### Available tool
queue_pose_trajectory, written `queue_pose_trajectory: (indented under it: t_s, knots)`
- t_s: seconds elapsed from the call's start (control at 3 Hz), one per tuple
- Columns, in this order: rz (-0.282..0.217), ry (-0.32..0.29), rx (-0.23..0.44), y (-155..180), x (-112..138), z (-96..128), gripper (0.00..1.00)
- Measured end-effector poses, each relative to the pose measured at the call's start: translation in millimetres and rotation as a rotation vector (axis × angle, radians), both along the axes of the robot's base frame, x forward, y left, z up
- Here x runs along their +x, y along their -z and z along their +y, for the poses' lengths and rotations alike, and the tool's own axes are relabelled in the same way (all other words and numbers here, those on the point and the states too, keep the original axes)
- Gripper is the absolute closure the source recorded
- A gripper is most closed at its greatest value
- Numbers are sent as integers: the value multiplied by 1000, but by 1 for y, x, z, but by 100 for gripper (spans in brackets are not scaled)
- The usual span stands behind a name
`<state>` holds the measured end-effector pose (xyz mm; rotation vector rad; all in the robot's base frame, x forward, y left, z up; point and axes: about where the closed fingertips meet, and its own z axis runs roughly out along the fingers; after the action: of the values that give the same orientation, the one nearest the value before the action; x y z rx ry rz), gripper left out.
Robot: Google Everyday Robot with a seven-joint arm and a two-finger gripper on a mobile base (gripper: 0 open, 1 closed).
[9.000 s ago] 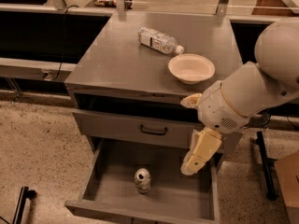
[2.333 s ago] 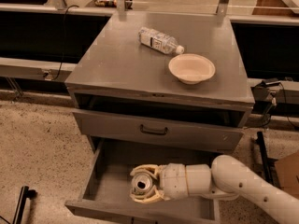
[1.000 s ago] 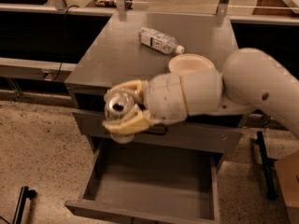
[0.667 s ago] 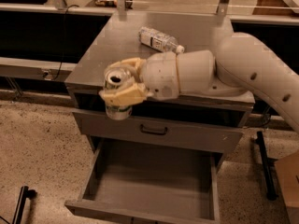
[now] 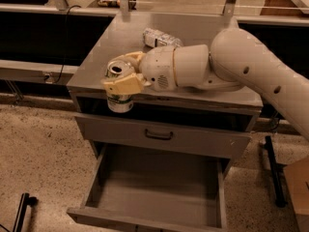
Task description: Pick 7up can from middle drawer and place on counter
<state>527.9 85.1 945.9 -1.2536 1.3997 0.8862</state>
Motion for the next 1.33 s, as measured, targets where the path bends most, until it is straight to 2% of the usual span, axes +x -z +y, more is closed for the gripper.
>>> queue_pose_trajectory:
  t_s: [0.33,0.67,1.0,1.33]
  knots:
    - [17,17,-32,-5,4,2,100]
    - [24,78,-93,-12,35,7,100]
    - [25,99,-108,-9,73,25,100]
    - [49,90,-91,9,107,39,100]
